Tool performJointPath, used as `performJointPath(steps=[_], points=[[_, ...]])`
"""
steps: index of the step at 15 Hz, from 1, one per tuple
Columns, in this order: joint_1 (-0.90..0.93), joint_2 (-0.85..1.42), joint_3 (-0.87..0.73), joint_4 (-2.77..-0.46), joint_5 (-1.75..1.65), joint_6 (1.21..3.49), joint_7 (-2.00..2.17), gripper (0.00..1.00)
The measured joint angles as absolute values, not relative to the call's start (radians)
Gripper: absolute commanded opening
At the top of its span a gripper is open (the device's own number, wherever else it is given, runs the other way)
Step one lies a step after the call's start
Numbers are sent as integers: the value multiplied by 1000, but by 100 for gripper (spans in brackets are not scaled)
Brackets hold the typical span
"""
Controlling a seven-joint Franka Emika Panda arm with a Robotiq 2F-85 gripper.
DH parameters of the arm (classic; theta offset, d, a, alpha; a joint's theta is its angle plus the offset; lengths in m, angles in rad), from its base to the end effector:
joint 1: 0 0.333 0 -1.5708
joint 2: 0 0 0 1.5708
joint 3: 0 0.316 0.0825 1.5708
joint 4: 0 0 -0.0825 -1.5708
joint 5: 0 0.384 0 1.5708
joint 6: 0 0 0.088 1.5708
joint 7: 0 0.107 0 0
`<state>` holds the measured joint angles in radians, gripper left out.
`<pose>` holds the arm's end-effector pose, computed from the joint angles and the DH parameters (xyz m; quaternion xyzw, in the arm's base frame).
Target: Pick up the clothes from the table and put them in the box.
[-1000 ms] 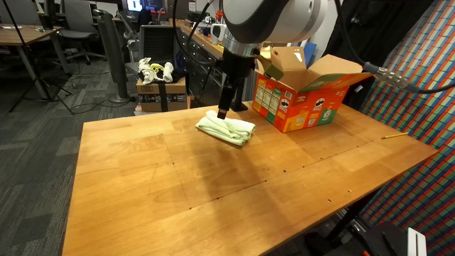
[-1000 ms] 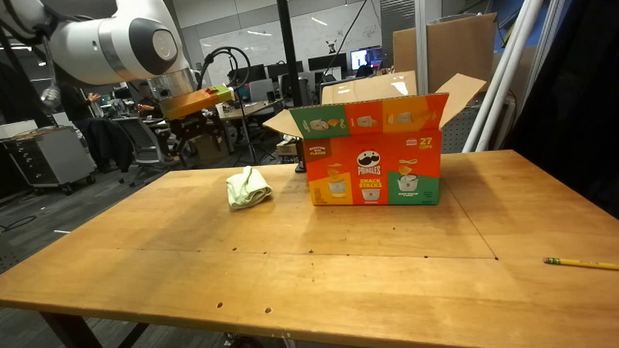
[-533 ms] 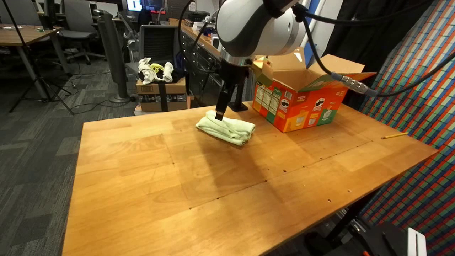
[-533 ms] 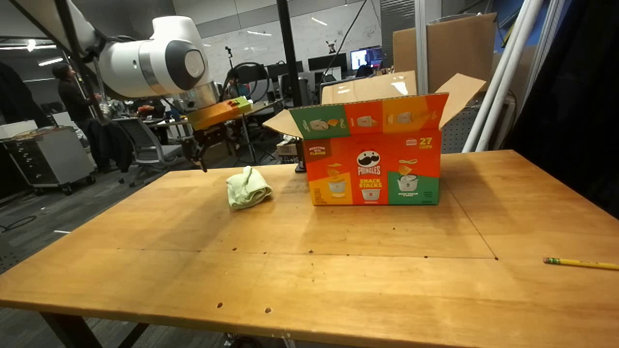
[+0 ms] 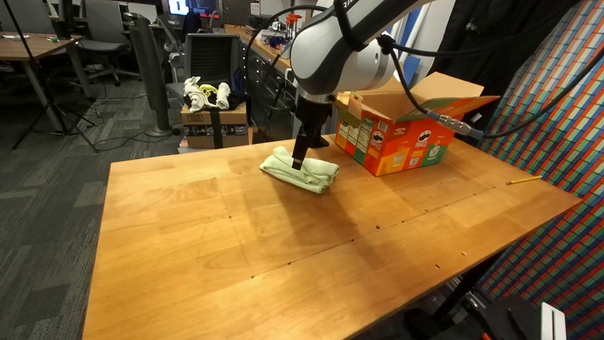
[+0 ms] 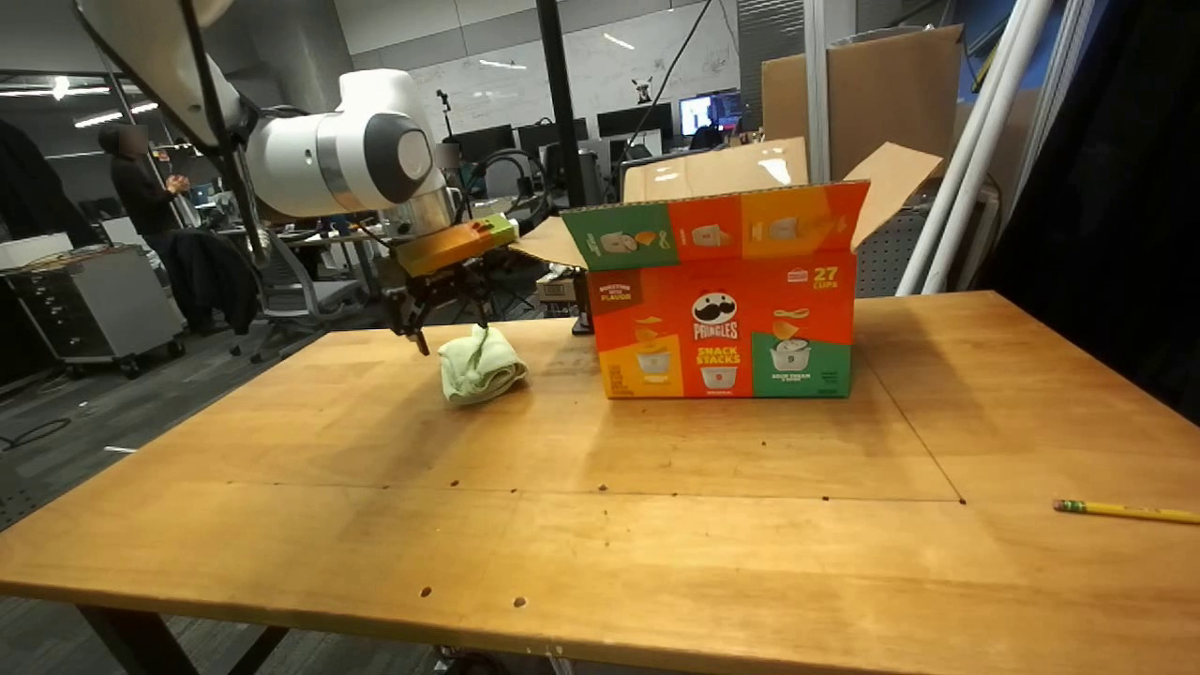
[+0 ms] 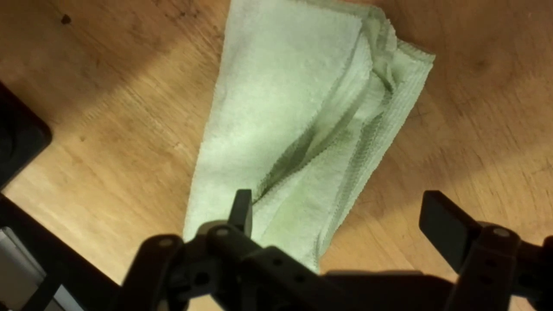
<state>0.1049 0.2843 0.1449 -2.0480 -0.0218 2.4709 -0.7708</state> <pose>0.5866 0.1468 0.3158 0.8685 0.4904 0.0717 0.0060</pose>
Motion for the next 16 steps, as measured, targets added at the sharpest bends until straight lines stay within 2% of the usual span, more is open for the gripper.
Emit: performJointPath(steps=[9,11,16], points=[[74,334,145,-2048,-39,2472,-774,100],[68,344,144,-2048,-45,2473,-776,73],[57,365,143,-2047,-74,2481,-776,34]])
